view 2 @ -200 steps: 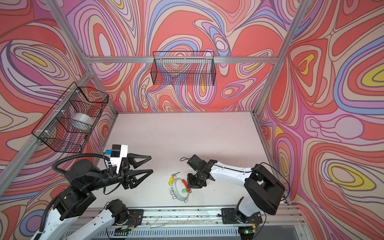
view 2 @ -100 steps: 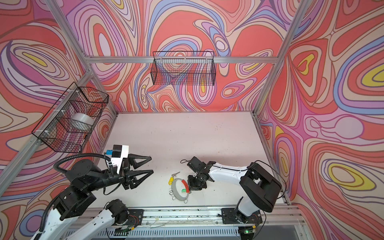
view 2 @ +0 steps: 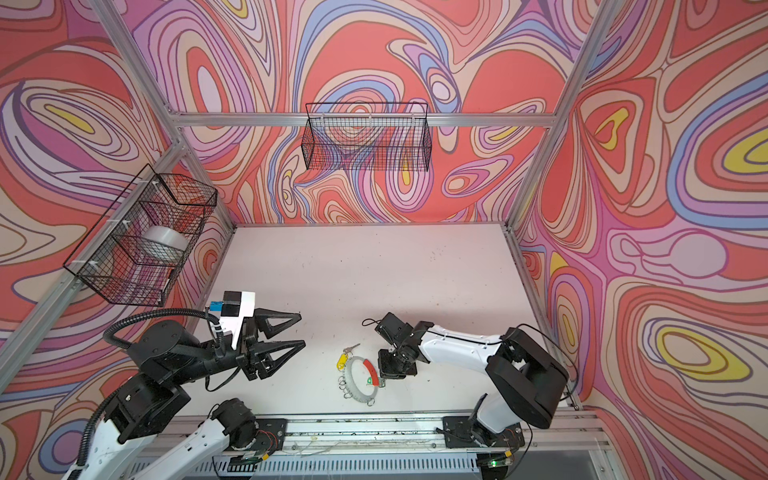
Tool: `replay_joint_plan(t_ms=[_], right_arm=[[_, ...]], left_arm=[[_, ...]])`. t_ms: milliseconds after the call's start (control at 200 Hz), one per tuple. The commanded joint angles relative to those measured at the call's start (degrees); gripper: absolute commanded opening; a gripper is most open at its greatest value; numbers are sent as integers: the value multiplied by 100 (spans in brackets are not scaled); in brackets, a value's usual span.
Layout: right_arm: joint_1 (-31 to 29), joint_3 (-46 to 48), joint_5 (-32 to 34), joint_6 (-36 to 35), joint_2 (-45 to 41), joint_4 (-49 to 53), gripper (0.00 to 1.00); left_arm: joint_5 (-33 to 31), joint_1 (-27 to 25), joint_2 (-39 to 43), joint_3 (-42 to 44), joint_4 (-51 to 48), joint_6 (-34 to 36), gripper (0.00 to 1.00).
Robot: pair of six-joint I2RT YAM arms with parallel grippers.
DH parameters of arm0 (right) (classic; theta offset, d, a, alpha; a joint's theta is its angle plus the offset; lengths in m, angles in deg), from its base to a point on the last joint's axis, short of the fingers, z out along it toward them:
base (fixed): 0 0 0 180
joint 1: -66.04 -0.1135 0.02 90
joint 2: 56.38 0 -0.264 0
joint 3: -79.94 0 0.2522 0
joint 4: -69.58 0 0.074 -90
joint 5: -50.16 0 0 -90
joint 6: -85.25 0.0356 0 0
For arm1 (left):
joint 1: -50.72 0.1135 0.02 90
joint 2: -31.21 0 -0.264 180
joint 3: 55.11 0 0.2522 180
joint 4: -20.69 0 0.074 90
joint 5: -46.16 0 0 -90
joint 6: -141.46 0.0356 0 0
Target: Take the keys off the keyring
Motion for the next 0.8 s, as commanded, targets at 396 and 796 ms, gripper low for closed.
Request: replay_joint_plan(t_ms=[396, 796], right_arm=[[647, -874, -38, -1367, -201, 372, 15], [-586, -1729, 574, -2108, 1245, 497, 56]], left_arm=[[5, -1, 80, 13, -72, 81, 68], [-63, 4, 77, -66, -143, 68, 69]])
